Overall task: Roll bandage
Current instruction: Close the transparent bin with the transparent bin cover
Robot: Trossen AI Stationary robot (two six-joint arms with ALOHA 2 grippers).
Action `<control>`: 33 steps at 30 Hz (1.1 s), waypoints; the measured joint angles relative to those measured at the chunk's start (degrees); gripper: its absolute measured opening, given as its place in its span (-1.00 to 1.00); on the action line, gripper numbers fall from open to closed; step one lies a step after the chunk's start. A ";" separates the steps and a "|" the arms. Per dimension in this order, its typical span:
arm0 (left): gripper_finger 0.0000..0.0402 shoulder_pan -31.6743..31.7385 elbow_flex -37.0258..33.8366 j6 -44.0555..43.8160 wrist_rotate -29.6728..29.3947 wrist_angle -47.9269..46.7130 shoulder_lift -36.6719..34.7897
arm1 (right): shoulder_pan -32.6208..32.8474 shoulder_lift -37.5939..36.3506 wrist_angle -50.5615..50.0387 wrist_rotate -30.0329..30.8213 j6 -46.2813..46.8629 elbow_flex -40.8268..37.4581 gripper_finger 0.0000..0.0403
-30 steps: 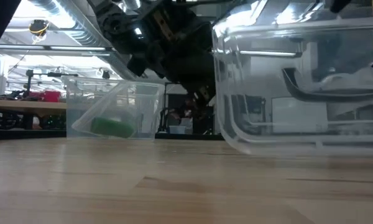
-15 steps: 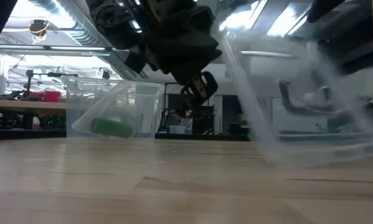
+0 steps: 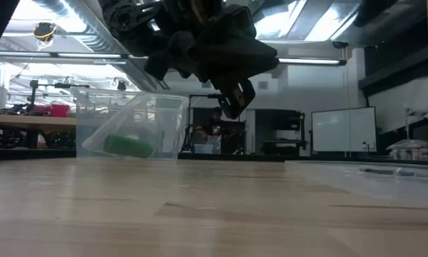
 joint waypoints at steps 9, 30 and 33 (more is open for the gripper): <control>-0.85 -0.09 0.00 3.85 -1.13 -0.35 0.00 | 0.01 0.02 0.39 -14.73 6.96 -1.69 -0.91; -0.85 4.70 0.00 0.95 -12.03 -5.82 -2.58 | 8.33 -16.75 0.01 -30.80 22.30 -26.52 -0.37; -0.90 6.37 0.00 4.63 -12.13 -13.51 -6.01 | 13.13 -25.17 2.50 -28.91 33.13 -31.26 -0.38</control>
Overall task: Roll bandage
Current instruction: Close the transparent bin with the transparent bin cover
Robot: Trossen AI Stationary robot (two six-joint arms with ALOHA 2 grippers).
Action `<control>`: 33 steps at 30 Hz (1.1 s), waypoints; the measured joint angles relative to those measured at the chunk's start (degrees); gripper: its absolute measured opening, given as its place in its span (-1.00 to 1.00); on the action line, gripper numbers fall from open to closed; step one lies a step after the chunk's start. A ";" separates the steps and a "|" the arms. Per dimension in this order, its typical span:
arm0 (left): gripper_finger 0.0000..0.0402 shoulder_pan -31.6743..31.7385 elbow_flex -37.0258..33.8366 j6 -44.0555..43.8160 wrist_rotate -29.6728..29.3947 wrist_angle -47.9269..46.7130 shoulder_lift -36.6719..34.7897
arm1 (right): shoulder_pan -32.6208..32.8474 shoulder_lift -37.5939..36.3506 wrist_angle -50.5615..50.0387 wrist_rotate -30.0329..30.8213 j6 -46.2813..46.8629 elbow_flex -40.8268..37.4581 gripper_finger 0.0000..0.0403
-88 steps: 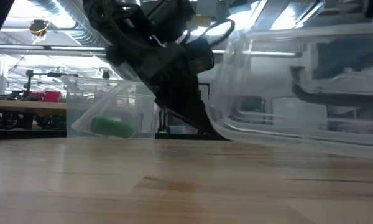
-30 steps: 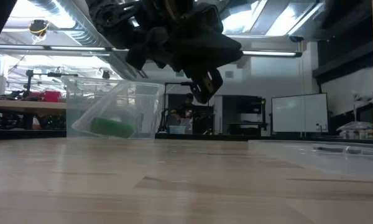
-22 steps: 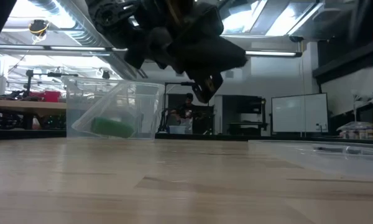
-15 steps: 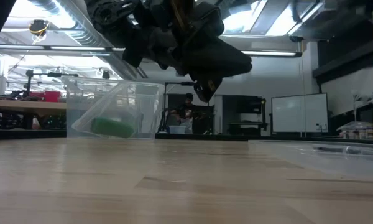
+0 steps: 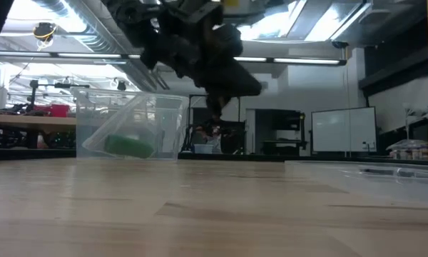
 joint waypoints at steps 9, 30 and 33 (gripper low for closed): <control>-0.98 -0.15 -1.04 12.61 -4.92 -32.40 -13.61 | 10.76 -14.18 34.97 9.20 8.66 -19.83 -0.39; -0.97 -18.39 -36.43 -28.16 -34.84 -18.05 -53.75 | 11.99 -11.47 55.81 5.10 10.85 -30.53 -0.38; -0.97 -19.85 -40.37 -32.08 -39.85 -6.44 -52.18 | 11.99 -11.47 57.35 5.09 10.65 -30.53 -0.38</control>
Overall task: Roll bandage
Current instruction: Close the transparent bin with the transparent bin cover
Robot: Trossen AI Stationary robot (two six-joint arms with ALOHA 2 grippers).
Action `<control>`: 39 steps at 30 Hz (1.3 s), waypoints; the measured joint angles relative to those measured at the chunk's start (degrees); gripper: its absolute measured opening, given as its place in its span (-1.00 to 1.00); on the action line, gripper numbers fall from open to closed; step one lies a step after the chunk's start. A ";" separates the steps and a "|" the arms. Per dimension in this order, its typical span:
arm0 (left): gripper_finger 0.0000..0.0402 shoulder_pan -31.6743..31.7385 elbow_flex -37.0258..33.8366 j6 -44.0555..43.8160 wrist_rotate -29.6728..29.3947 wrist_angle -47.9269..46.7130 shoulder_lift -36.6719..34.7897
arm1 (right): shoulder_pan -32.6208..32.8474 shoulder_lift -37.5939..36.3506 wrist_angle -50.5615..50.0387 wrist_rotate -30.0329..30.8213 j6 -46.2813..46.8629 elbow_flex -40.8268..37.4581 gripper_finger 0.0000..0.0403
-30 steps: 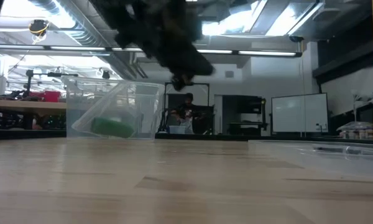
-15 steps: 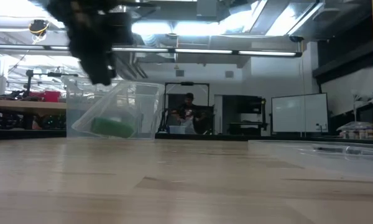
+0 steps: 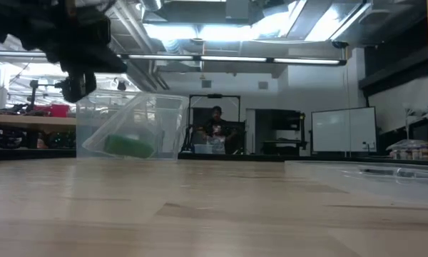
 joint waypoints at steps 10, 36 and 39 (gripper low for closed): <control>-0.90 -0.07 -1.82 -0.68 -0.97 13.43 10.94 | 0.00 0.04 -1.85 2.88 7.47 0.04 -0.38; -0.32 -0.07 -1.71 4.95 -0.97 19.59 13.97 | -0.02 0.07 -4.08 -1.97 23.80 0.04 -0.38; -0.32 -0.07 -1.71 5.71 -0.97 19.59 13.97 | -0.02 0.07 -4.23 -1.97 23.43 0.04 -0.30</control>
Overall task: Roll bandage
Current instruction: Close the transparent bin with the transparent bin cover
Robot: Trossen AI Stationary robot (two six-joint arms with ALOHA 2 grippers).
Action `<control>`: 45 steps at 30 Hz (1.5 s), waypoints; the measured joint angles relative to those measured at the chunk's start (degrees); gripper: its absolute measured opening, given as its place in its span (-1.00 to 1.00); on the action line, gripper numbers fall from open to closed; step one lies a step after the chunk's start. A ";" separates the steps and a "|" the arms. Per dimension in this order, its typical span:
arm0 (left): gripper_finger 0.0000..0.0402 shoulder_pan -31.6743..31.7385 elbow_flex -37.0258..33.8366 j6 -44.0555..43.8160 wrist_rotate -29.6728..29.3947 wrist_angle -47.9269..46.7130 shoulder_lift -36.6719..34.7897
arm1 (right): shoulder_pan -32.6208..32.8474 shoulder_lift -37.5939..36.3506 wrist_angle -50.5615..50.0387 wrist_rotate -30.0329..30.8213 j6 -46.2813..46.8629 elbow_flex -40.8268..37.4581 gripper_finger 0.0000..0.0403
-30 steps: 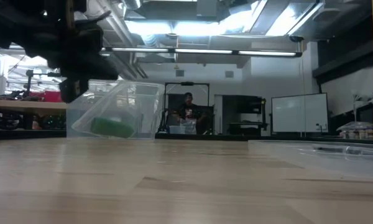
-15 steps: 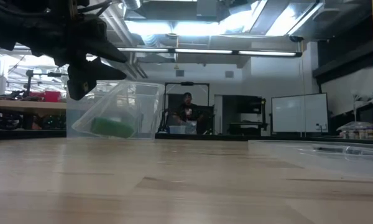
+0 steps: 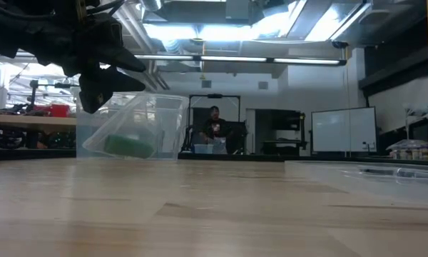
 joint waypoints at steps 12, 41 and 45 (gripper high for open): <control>-0.32 0.00 0.00 -0.01 0.00 0.00 0.00 | -8.39 3.61 3.90 0.15 -1.54 0.02 0.27; -0.32 -0.07 0.00 -0.01 0.02 -0.07 0.00 | -13.15 7.56 8.68 -6.43 -5.66 0.00 -0.34; -0.32 -0.07 0.00 -0.01 0.02 -0.06 0.00 | -13.07 7.61 12.48 -8.47 -5.50 0.02 -0.40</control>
